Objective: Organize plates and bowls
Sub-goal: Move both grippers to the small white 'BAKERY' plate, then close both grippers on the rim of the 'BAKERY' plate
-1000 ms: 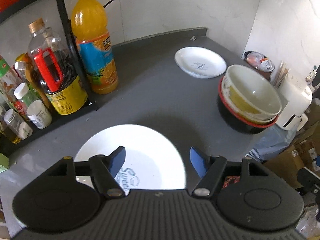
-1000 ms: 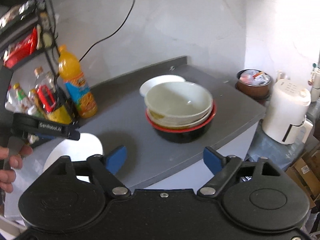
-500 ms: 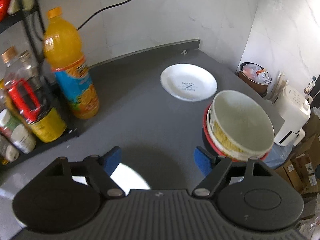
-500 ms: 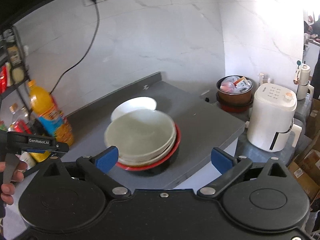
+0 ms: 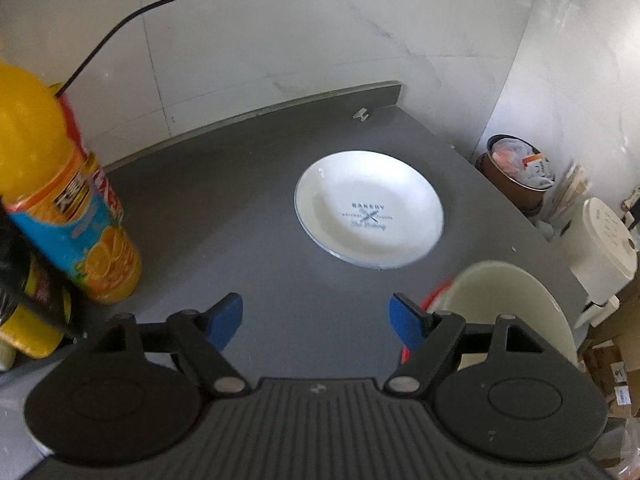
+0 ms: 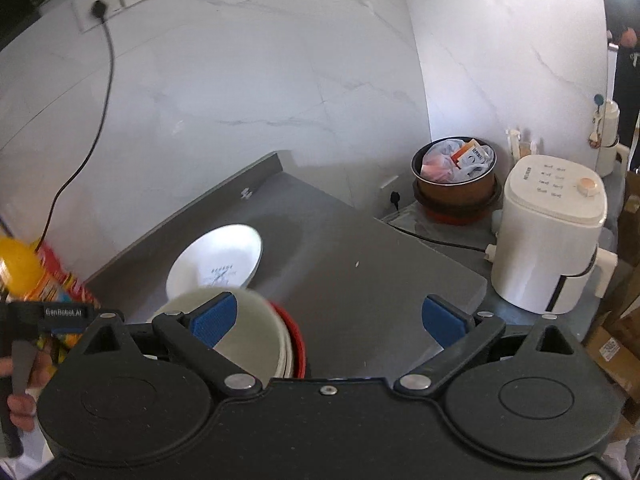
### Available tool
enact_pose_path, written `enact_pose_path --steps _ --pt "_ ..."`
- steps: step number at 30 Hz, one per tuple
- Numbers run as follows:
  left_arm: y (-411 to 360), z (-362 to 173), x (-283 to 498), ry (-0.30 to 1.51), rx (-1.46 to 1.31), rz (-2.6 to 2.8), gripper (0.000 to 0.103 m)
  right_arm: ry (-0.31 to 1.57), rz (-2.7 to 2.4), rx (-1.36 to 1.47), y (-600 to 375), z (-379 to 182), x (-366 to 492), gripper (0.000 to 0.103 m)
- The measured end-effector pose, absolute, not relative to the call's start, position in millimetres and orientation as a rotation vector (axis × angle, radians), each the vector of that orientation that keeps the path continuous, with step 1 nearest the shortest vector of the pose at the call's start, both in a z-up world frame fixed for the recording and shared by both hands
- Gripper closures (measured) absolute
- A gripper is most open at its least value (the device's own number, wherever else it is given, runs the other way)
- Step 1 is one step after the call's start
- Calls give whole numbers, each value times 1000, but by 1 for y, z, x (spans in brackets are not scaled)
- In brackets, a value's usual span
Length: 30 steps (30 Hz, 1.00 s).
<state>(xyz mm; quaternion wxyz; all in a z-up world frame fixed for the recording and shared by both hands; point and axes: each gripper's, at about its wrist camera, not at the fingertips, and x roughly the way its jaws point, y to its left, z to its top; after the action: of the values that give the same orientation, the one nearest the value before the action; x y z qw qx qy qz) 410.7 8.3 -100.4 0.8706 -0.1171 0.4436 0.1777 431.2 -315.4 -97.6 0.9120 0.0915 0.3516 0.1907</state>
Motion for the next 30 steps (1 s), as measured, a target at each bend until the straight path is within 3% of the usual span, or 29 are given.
enact_pose_path --steps 11,16,24,30 --pt "30 -125 466 958 -261 395 25 832 482 281 -293 -113 508 4" --pt "42 -138 489 969 -316 407 29 920 551 316 -280 -132 546 23" --pt "58 -160 515 1000 -349 417 54 1043 684 285 -252 -166 591 42" --pt "66 -177 530 1029 -381 428 63 1104 741 283 -231 -187 618 48"
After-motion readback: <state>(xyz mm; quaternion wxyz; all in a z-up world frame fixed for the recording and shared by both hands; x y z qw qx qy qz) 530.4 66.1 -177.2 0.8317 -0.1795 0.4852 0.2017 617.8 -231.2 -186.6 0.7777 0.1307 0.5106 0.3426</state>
